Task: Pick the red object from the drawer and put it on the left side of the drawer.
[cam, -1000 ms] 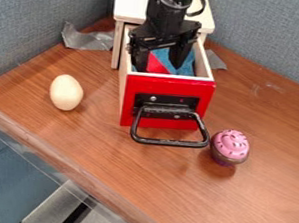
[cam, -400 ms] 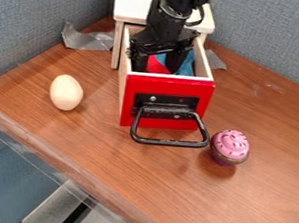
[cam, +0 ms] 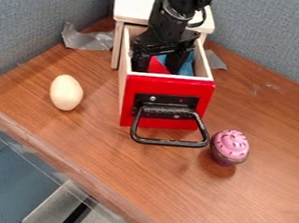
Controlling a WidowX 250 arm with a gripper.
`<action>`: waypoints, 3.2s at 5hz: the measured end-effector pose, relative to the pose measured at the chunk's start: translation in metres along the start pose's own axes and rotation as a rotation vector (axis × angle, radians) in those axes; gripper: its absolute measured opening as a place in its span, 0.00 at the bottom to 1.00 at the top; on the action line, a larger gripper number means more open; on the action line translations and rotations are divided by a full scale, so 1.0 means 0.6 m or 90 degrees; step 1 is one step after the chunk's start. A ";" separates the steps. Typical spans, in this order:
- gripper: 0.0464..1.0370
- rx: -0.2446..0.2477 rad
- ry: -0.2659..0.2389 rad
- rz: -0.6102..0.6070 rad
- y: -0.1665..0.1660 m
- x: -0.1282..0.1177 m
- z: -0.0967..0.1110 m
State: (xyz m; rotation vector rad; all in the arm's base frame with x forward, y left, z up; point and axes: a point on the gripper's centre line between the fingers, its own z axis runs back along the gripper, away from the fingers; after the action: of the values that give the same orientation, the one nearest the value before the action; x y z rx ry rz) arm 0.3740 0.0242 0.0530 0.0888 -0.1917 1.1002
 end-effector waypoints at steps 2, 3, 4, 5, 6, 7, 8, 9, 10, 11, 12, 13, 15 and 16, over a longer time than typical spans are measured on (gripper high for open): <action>0.53 -0.001 0.009 0.015 0.003 -0.001 -0.003; 0.53 -0.005 0.014 0.023 0.006 0.000 -0.001; 0.53 -0.017 0.031 0.028 0.014 0.001 0.006; 0.53 -0.014 0.058 0.035 0.029 0.005 0.021; 0.53 -0.034 0.081 0.051 0.045 0.017 0.061; 0.53 -0.028 0.102 0.062 0.052 0.015 0.077; 0.53 -0.010 0.139 0.075 0.062 0.009 0.082; 0.53 -0.016 0.152 0.079 0.067 0.005 0.104; 0.53 -0.032 0.142 0.075 0.075 0.012 0.125; 0.53 -0.042 0.129 0.094 0.103 0.033 0.132; 0.53 -0.042 0.134 0.061 0.112 0.018 0.130; 0.53 -0.033 0.106 0.046 0.135 0.011 0.126; 0.53 0.001 0.084 0.014 0.199 0.001 0.084; 0.53 0.016 0.070 -0.004 0.215 -0.006 0.063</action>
State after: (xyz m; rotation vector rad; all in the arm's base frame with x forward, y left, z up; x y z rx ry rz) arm 0.2531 0.0731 0.0864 0.0512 -0.0790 1.0983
